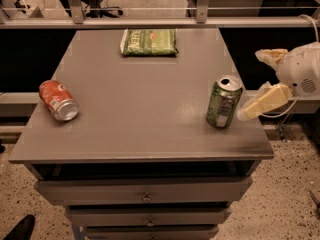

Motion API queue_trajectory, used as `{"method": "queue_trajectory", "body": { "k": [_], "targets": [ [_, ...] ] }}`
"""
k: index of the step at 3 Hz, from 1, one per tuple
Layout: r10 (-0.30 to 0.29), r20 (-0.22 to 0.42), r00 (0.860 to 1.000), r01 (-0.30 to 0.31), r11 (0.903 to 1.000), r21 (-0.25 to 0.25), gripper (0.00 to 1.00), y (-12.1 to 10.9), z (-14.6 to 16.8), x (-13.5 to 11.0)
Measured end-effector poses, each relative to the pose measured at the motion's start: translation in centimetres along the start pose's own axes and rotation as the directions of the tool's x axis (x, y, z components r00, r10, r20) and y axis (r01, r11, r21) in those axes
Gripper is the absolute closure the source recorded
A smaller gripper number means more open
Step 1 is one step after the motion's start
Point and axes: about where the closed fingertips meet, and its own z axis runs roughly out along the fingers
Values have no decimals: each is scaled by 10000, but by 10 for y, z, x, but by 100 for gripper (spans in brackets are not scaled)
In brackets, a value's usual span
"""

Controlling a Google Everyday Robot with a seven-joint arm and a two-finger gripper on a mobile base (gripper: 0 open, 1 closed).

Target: Move green can near green jalapeno chip bag

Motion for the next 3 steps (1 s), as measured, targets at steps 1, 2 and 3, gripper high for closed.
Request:
{"method": "queue_trajectory", "body": {
  "k": [1, 2, 3],
  "targets": [
    [701, 1076, 9917, -681, 9974, -228, 0, -2, 26, -2],
    [1322, 1624, 9778, -1221, 9900, -708, 0, 7, 46, -7],
    [1807, 1851, 9660, -1613, 9802, -1152, 15, 17, 60, -12]
  ]
}}
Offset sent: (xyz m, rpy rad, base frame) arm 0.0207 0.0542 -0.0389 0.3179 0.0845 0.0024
